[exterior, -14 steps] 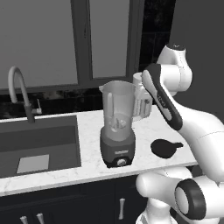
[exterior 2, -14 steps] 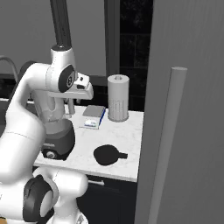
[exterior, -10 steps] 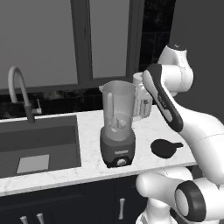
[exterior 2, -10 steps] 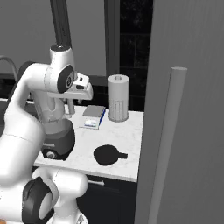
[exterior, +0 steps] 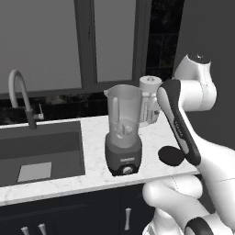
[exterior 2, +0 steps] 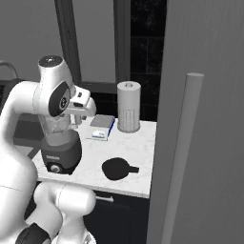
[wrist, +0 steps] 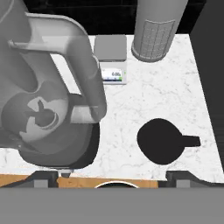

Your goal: Close the lid blender by securely placing the lid on top.

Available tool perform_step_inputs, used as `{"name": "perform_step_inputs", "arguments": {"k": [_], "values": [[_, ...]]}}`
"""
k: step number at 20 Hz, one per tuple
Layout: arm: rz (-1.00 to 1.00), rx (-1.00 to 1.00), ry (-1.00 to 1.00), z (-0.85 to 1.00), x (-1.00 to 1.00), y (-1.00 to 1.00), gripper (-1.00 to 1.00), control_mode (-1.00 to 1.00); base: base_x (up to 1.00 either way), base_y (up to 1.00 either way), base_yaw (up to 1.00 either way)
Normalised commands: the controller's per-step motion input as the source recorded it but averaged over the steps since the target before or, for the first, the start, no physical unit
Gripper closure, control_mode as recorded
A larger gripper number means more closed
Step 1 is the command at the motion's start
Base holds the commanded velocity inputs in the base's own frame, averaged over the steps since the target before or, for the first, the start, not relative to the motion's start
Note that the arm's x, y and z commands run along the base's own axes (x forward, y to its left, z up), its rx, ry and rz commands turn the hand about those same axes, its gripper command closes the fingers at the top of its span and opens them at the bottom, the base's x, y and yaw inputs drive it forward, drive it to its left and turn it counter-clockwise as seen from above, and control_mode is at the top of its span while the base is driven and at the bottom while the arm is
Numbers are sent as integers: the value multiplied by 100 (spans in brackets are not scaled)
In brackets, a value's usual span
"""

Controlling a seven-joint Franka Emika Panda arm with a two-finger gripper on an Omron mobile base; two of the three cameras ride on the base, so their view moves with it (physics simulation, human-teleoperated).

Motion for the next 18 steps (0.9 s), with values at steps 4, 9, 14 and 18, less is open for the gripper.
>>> {"name": "perform_step_inputs", "arguments": {"k": [4,9,14,18], "values": [[-15,3,-5,0,-54,-6,-100,-100,0,0,0],[-24,6,-1,0,-44,-13,-100,-100,0,0,0],[-29,8,0,0,-20,-15,-100,-100,0,0,0],[-33,7,1,0,-7,-10,-100,-100,0,0,0]]}}
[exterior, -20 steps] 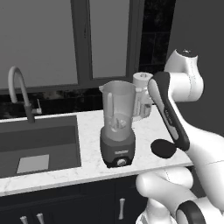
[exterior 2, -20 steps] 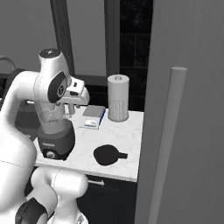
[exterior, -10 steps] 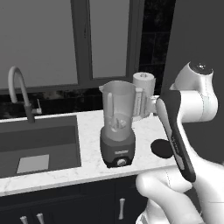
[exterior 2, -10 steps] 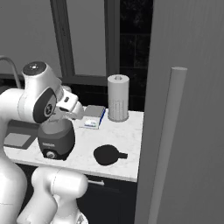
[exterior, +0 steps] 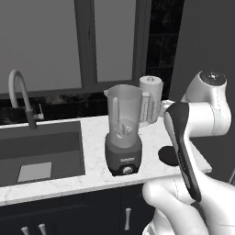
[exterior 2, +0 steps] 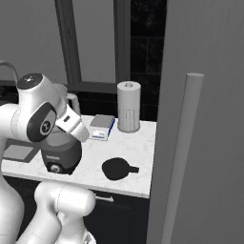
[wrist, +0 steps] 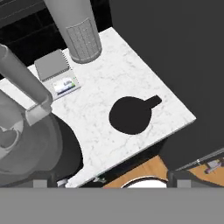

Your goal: Close the lid blender by securely placing the lid on top.

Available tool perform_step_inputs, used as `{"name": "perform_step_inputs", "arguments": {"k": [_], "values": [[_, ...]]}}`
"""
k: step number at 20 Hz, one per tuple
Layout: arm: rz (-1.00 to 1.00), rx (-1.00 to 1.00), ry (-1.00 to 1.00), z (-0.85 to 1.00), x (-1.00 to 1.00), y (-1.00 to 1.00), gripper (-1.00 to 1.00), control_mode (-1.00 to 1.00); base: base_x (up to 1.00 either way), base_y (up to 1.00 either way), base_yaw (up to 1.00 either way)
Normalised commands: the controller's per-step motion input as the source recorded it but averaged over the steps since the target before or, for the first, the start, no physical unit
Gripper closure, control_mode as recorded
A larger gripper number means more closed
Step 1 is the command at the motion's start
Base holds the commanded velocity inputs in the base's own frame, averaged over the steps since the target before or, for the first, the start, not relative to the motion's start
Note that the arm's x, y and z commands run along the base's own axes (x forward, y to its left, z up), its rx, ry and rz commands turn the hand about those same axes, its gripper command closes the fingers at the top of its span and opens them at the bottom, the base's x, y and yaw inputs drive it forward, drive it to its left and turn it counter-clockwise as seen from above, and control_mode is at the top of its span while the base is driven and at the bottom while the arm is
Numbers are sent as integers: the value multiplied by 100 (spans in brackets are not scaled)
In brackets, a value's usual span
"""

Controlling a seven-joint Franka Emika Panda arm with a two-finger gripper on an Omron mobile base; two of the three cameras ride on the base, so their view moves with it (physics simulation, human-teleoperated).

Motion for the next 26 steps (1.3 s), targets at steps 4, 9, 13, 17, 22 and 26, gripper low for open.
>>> {"name": "perform_step_inputs", "arguments": {"k": [4,9,13,17,22,26], "values": [[-34,6,3,0,0,-13,-100,-100,0,0,0],[-31,8,7,-2,0,-28,-100,-100,0,0,0],[-25,9,8,-12,0,-31,-100,-100,0,0,0],[-20,7,8,-14,9,-13,-100,-100,0,0,0],[-14,10,7,-18,19,-20,-100,-100,0,0,0],[-8,12,1,-27,19,-29,-100,-100,0,0,0]]}}
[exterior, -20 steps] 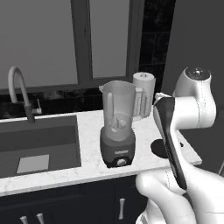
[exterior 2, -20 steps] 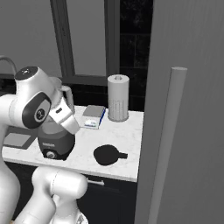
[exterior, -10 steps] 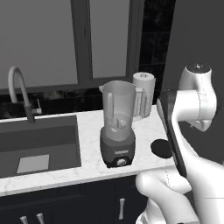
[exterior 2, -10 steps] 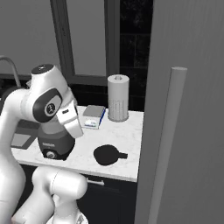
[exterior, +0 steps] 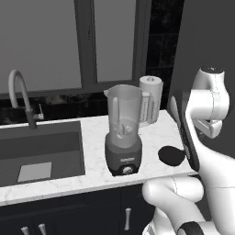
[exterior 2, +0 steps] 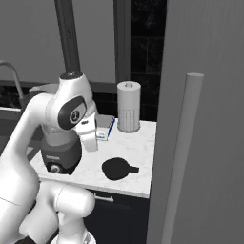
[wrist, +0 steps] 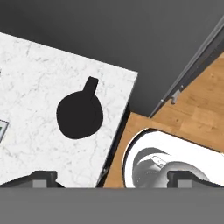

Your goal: Close the lid blender by securely placing the lid on top.

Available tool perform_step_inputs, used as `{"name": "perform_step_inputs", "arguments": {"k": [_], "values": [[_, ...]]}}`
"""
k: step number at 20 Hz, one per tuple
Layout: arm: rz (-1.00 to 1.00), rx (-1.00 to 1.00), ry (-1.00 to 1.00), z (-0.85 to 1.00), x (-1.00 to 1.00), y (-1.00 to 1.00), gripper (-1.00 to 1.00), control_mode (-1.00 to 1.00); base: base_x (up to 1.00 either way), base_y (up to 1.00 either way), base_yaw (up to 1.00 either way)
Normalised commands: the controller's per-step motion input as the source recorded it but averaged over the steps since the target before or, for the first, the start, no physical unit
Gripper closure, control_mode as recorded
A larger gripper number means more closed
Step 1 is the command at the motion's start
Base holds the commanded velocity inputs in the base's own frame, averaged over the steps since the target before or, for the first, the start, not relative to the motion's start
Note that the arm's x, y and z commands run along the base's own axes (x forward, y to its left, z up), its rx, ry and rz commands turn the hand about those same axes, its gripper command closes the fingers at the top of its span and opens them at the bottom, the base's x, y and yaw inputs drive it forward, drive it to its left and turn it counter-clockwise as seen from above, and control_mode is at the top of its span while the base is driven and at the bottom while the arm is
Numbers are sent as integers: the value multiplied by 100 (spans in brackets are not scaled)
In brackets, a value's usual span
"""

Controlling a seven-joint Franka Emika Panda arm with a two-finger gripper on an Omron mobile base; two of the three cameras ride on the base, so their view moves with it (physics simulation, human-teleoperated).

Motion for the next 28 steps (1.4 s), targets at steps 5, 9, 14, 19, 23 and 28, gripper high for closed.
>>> {"name": "perform_step_inputs", "arguments": {"k": [5,9,14,19,23,28], "values": [[-3,10,0,-35,21,-23,-100,-100,0,0,0],[0,2,0,-36,17,-4,-100,-100,0,0,0],[-1,0,0,-38,8,-1,-100,-100,0,0,0],[-6,0,0,-34,1,-12,-100,-100,0,0,0],[-11,0,0,-30,1,-24,-100,-100,0,0,0],[-9,0,0,-21,8,-12,-100,-100,0,0,0]]}}
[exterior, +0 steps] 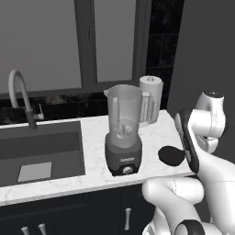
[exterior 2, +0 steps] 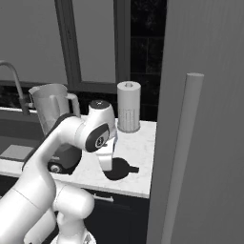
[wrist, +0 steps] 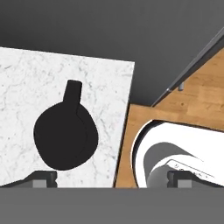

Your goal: Close the lid blender by securely placing the lid on top.

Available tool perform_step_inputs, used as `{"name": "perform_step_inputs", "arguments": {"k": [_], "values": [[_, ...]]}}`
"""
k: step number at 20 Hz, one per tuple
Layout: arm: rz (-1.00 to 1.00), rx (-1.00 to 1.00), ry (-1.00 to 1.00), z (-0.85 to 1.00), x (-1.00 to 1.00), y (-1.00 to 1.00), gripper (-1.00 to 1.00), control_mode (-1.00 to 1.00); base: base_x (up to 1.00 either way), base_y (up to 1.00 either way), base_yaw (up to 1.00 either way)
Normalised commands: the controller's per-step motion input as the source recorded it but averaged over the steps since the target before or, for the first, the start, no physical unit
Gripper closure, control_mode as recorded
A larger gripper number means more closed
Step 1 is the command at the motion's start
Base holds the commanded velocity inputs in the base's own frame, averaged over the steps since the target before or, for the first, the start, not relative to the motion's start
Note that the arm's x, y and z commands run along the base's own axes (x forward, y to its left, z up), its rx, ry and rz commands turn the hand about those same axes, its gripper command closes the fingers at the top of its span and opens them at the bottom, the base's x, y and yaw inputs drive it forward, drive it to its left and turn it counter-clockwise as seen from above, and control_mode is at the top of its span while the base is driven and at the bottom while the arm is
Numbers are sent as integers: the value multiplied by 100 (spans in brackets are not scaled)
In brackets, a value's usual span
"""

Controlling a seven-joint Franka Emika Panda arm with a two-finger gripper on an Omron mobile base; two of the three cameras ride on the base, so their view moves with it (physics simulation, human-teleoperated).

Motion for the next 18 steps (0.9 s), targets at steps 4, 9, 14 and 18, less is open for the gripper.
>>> {"name": "perform_step_inputs", "arguments": {"k": [4,9,14,18], "values": [[-3,0,0,-19,13,-5,-100,-100,0,0,0],[0,0,1,-21,15,-12,-100,-100,0,0,0],[0,0,2,-23,13,-12,-100,-100,0,0,0],[0,0,2,-25,16,-3,-100,-100,0,0,0]]}}
